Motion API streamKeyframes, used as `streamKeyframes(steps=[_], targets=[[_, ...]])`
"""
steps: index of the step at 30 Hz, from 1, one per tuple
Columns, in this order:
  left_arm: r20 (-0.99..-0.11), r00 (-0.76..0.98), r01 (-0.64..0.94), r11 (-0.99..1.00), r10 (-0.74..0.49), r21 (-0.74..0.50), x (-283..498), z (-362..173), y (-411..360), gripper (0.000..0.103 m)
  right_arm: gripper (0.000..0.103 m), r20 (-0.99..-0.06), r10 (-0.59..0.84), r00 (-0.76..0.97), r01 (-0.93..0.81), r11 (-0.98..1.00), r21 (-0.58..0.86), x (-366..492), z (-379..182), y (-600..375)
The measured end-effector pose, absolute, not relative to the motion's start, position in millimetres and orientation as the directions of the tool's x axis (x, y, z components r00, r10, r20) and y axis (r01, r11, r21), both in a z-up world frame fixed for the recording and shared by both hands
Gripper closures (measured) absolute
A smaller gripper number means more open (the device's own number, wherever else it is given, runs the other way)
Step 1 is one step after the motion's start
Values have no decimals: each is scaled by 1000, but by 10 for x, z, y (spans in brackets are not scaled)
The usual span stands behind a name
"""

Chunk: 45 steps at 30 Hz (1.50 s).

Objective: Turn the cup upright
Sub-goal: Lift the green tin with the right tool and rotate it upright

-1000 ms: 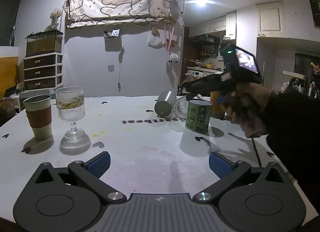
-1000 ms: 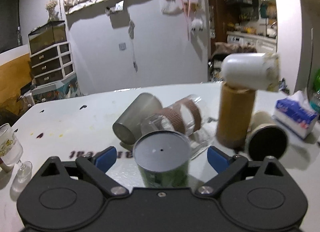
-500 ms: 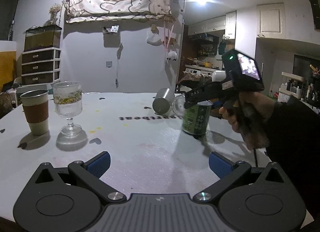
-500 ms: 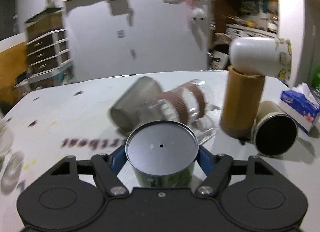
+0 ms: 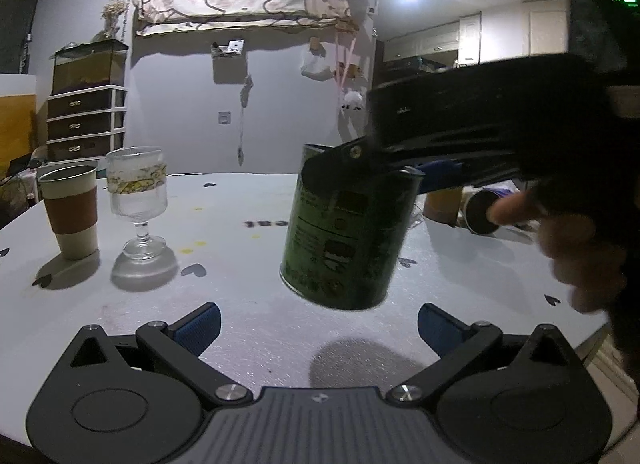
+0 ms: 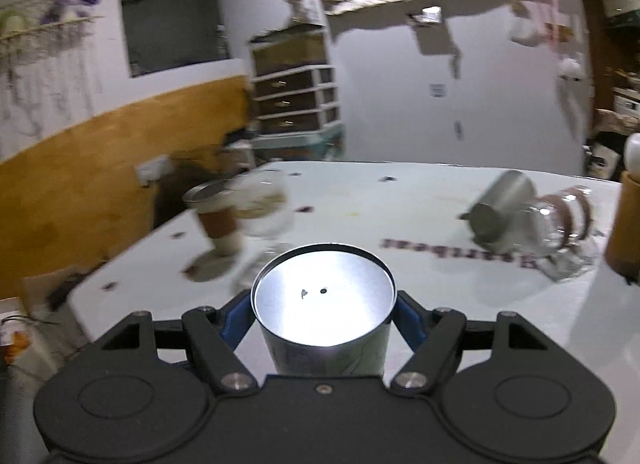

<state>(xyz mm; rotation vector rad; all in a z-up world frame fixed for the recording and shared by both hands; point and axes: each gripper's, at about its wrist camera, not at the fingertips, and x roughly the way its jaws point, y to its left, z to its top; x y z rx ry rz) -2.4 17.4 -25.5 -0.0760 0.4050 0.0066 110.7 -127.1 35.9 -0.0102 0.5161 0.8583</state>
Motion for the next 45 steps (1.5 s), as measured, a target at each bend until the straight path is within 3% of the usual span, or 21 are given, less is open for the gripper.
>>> streamKeyframes(steps=[5,15,26,35,42,45], targets=[[-379,925,-56,995,22,-77,64,-297,238,0,29,-427,743,516,-744,636,207,938,389,-1285],[-458,884,-149,984,90,-94,251,-510,414,0,29,-467,710,527,-707,671,223,948,61,-1388],[-431,893,-211,967,133,-140,101,-414,637,0,29,-486,662,570,-604,739,298,817,-359,-1785],[-479,875,-83,950,-76,-302,202,-197,589,1,29,-531,595,604,-564,789,243,665,-629,-1765],[-523,766,-15,803,-374,-596,653,-169,521,5,30,-521,581,625,-570,796,204,626,-656,-1698],[-552,720,-65,751,-421,-657,878,-273,489,6,30,-521,575,631,-576,797,181,614,-668,-1656]])
